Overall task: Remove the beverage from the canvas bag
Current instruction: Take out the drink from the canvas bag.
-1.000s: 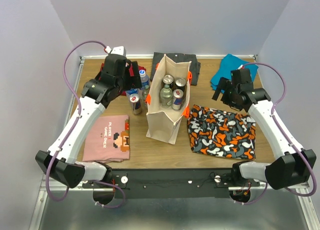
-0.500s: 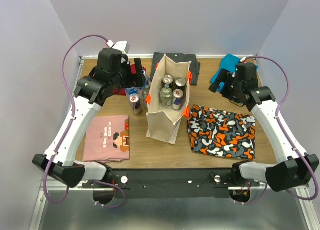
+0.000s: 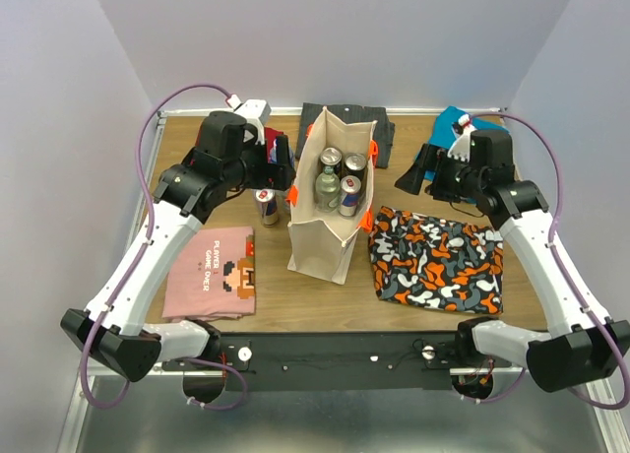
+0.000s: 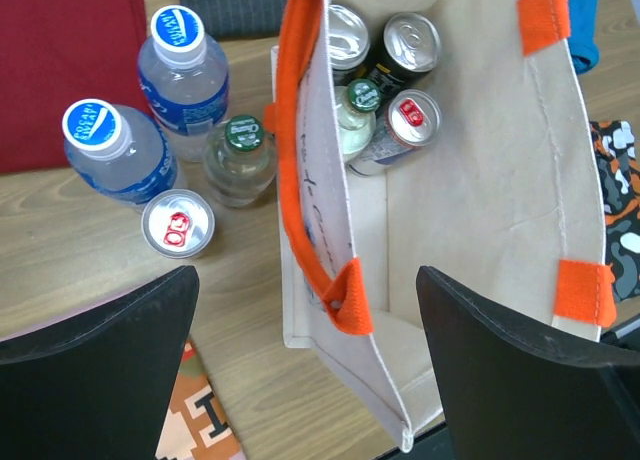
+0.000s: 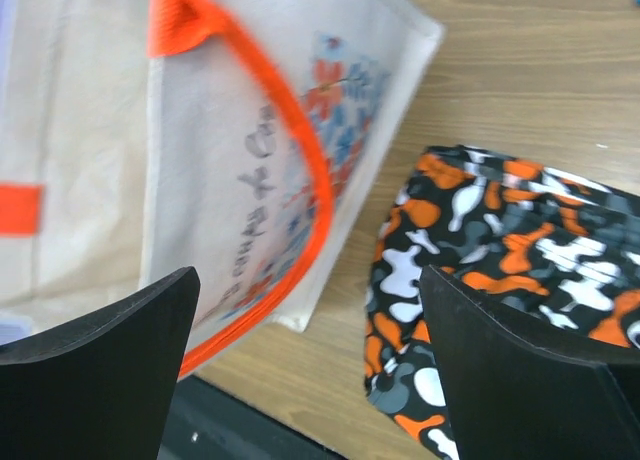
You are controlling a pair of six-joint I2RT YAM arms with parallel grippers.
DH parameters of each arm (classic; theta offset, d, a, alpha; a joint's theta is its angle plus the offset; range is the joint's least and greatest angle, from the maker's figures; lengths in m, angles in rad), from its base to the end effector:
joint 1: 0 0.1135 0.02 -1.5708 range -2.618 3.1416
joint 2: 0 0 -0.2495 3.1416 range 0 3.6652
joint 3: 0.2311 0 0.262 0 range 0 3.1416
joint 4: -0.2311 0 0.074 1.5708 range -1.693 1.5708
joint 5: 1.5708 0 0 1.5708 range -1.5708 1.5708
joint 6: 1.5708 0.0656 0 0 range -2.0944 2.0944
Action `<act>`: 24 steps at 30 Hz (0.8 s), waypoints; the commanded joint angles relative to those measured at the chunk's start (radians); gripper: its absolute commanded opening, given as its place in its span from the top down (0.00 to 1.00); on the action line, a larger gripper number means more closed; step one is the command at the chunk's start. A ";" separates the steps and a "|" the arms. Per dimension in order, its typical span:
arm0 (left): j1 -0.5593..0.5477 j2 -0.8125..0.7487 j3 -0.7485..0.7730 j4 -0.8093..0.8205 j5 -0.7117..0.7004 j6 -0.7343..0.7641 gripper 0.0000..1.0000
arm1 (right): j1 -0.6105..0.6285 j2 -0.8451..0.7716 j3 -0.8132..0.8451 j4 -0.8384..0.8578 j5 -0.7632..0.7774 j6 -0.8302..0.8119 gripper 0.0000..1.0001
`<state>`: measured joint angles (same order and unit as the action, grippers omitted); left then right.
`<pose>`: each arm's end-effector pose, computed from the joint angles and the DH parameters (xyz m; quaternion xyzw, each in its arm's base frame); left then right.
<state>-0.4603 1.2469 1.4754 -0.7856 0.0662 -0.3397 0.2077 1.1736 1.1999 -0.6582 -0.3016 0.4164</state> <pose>0.2613 -0.1344 0.3925 0.0687 0.8712 -0.2156 0.4356 0.2769 0.0783 0.3296 0.0243 0.8840 0.2648 0.3845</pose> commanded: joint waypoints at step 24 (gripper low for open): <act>-0.213 0.077 0.118 0.026 -0.057 -0.001 0.01 | 0.139 0.129 -0.065 0.229 -0.272 -0.034 0.36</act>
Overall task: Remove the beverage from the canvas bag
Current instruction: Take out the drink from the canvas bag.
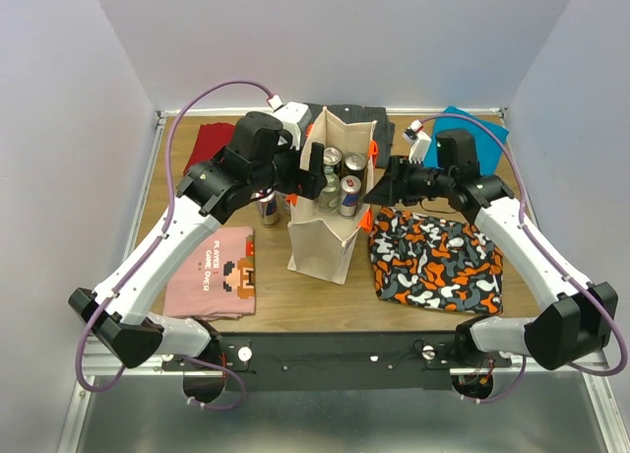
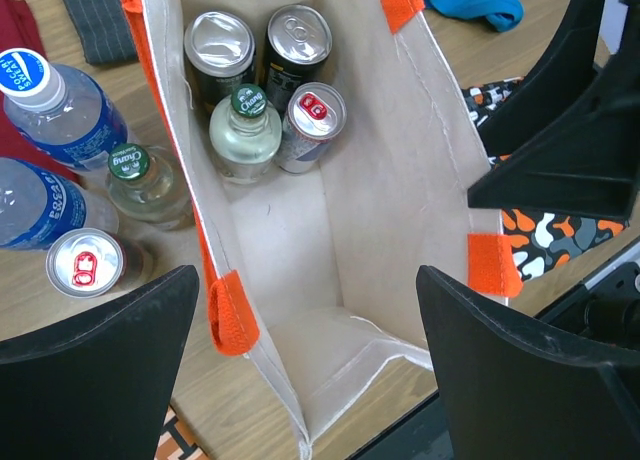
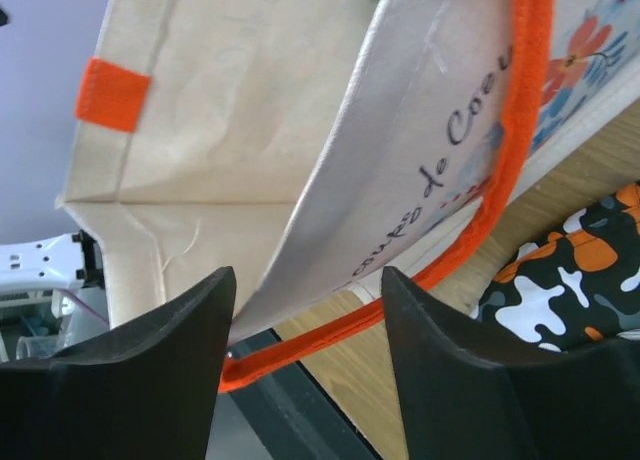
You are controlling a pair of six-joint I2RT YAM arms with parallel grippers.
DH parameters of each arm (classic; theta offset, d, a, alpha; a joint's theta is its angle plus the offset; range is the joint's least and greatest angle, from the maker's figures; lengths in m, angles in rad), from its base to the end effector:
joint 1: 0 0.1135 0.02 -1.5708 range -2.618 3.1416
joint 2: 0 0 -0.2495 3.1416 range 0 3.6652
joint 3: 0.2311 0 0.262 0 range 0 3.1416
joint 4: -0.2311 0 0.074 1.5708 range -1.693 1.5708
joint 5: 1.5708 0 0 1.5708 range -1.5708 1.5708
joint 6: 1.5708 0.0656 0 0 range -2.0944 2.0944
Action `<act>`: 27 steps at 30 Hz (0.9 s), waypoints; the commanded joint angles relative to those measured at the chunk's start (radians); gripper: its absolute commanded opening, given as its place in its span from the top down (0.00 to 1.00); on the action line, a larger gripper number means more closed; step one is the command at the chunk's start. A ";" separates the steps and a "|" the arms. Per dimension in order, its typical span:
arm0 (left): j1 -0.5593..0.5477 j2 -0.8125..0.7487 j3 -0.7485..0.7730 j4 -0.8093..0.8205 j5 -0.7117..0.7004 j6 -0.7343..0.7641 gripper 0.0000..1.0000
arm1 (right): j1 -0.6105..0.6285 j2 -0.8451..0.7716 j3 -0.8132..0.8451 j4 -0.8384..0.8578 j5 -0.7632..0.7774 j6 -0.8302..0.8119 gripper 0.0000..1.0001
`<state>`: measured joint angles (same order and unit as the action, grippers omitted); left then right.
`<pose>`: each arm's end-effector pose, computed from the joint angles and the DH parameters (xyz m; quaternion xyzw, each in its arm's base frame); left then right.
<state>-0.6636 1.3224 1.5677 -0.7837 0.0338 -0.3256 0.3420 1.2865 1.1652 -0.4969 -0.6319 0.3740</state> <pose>0.2439 -0.1935 0.4039 0.1545 0.8558 -0.2472 0.4274 0.2827 0.1418 0.3081 -0.1289 0.8469 0.4113 0.3114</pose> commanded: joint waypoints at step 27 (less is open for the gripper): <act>-0.108 0.182 0.085 0.070 0.008 0.007 0.01 | 0.005 -0.085 -0.171 0.064 0.150 0.008 0.80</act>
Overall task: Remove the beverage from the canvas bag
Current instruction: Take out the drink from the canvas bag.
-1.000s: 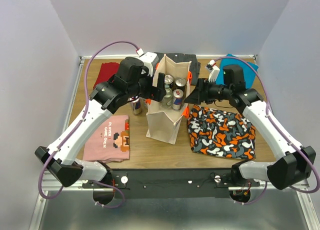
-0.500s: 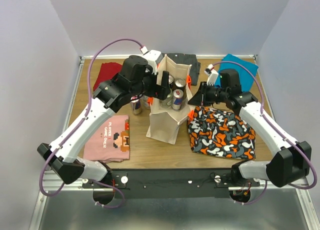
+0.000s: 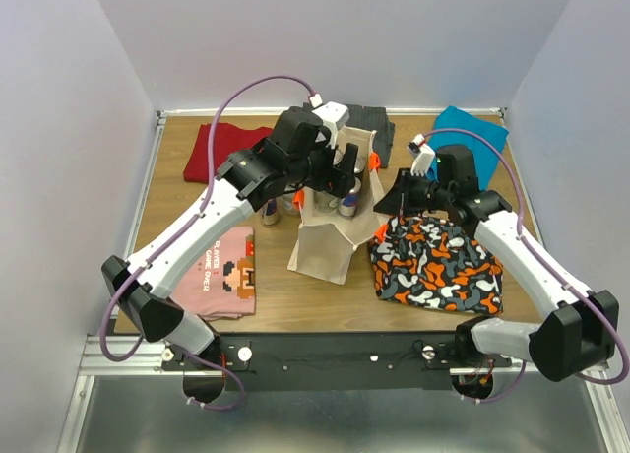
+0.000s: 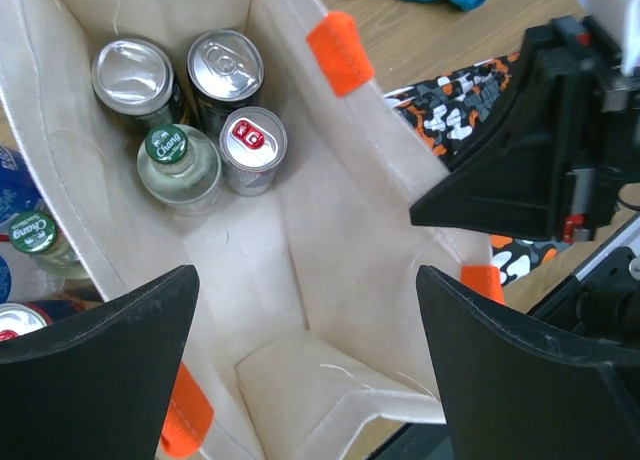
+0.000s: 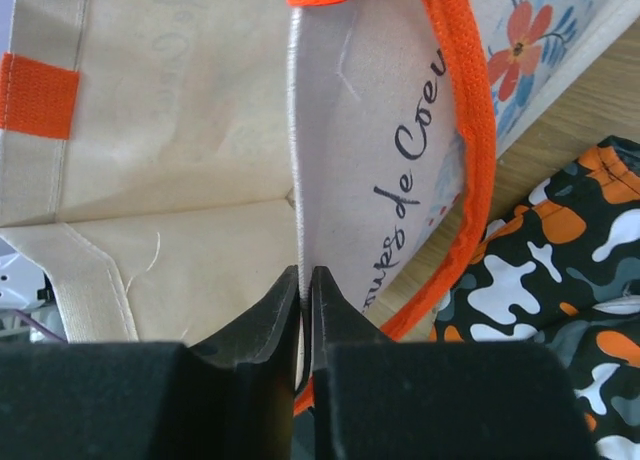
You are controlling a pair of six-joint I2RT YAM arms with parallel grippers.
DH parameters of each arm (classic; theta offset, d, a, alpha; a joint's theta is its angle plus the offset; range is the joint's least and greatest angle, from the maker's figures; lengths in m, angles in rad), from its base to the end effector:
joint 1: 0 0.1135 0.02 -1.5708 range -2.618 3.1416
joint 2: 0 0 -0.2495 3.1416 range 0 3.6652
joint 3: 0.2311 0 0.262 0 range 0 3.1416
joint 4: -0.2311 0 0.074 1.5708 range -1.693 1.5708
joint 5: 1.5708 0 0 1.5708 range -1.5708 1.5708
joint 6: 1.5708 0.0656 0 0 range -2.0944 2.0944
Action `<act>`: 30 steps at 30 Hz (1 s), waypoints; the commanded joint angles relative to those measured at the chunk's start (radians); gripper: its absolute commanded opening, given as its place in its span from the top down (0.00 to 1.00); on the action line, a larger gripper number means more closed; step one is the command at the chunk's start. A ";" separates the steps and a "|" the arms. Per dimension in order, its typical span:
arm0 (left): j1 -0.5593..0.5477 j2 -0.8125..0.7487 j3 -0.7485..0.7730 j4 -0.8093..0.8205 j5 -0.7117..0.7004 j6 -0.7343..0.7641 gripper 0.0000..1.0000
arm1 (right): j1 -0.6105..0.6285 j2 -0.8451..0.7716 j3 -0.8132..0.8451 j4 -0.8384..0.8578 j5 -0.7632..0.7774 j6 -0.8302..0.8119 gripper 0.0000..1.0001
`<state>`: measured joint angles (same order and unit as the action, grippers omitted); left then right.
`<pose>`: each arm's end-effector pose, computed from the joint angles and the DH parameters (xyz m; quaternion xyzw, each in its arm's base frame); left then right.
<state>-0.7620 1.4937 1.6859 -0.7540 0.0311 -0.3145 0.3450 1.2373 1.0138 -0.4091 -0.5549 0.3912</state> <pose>0.2574 -0.2485 0.3955 0.2016 0.8518 -0.2595 0.4080 0.2753 0.1357 0.2745 -0.1040 0.8605 0.3844 0.3178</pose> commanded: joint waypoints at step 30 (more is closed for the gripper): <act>0.020 0.332 0.110 0.018 -0.303 -0.115 0.01 | 0.002 -0.035 0.012 -0.066 0.112 -0.063 0.76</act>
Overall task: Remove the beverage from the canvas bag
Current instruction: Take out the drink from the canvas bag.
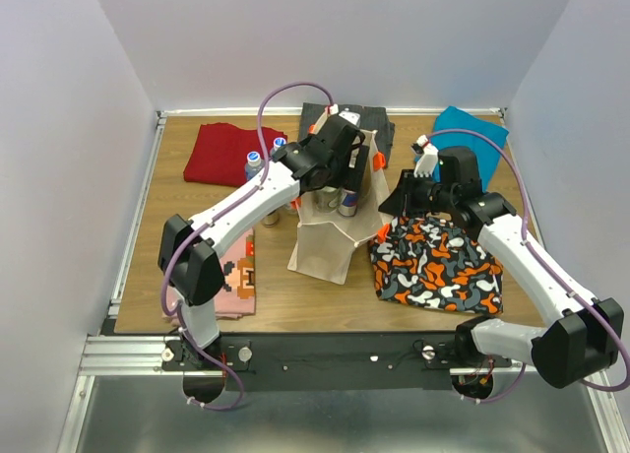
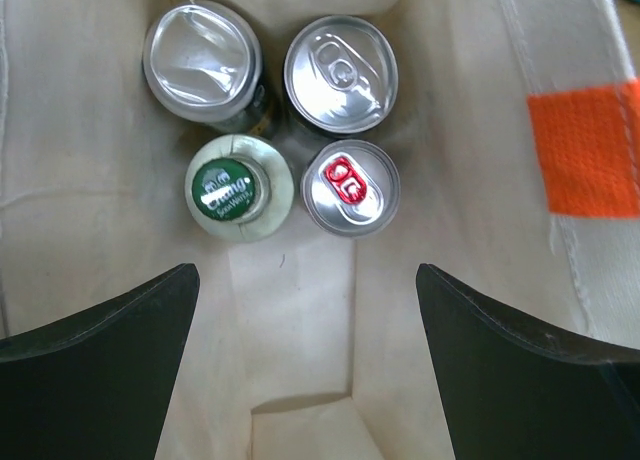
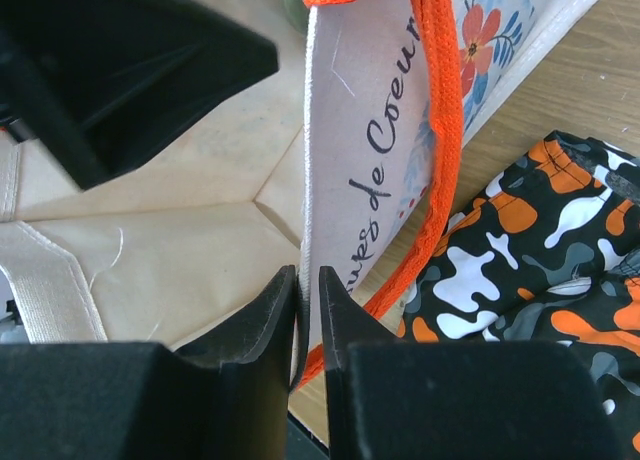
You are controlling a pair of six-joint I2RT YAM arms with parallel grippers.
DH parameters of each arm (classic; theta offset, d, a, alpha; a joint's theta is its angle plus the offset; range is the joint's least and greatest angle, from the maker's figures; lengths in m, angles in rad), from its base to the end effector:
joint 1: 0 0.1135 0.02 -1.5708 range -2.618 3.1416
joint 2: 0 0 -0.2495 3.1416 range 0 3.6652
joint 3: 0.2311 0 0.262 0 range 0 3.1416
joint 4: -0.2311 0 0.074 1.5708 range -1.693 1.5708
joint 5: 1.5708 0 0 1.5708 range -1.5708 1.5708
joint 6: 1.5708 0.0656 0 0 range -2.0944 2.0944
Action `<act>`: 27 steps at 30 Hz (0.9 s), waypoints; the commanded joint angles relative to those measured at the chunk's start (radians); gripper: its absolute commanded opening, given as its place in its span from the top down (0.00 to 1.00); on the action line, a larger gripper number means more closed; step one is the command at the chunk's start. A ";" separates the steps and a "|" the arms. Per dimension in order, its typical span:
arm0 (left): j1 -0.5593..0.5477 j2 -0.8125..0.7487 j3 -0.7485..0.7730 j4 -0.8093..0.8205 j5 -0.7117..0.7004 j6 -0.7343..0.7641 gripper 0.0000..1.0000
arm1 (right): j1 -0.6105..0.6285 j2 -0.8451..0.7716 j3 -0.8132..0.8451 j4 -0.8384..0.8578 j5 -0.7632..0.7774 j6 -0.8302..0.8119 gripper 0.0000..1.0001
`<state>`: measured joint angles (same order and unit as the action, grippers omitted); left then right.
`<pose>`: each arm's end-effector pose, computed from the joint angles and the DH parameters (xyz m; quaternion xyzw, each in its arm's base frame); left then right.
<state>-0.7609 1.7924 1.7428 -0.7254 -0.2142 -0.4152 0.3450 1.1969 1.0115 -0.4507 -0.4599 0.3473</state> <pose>0.3219 -0.2872 0.3076 0.1168 0.9101 -0.1317 0.3752 0.2700 0.1280 0.2788 -0.1017 0.8694 0.3402 0.3436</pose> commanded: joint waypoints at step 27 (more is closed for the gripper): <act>0.101 0.167 0.130 -0.020 -0.004 -0.027 0.37 | 0.002 0.003 0.002 -0.026 0.018 -0.036 0.75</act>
<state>-0.6685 1.9602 1.8603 -0.7284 -0.2085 -0.4351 0.3450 1.1988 1.0115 -0.4507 -0.4599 0.3382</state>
